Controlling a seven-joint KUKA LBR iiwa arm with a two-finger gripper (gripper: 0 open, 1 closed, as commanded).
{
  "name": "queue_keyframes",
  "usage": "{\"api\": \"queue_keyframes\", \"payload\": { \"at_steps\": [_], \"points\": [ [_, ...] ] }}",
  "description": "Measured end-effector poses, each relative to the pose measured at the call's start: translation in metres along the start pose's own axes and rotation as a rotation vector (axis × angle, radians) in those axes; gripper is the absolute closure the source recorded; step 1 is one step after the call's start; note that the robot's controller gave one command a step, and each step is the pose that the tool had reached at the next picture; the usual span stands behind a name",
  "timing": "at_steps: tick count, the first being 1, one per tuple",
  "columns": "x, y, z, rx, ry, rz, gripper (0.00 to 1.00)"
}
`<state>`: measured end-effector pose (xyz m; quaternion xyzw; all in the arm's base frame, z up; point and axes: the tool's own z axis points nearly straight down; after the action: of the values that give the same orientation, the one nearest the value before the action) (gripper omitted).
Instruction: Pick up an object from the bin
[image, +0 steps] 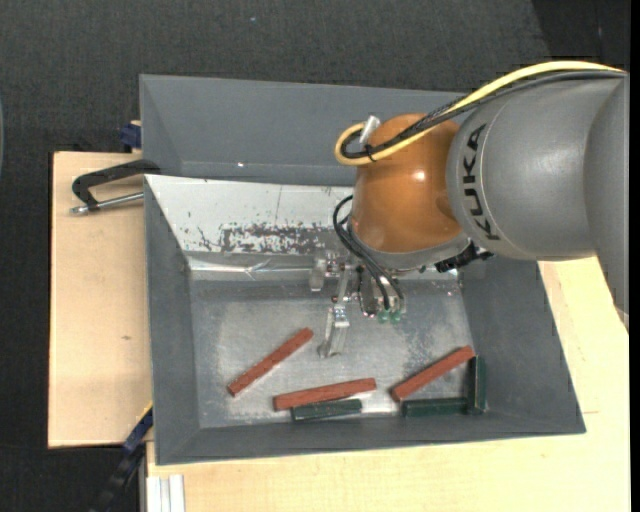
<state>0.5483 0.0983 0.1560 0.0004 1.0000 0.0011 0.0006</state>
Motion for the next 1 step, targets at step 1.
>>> {"api": "queue_keyframes", "payload": {
  "at_steps": [1],
  "points": [
    [0.0000,0.0000,0.0000,0.000,0.000,0.000,0.00]
  ]
}}
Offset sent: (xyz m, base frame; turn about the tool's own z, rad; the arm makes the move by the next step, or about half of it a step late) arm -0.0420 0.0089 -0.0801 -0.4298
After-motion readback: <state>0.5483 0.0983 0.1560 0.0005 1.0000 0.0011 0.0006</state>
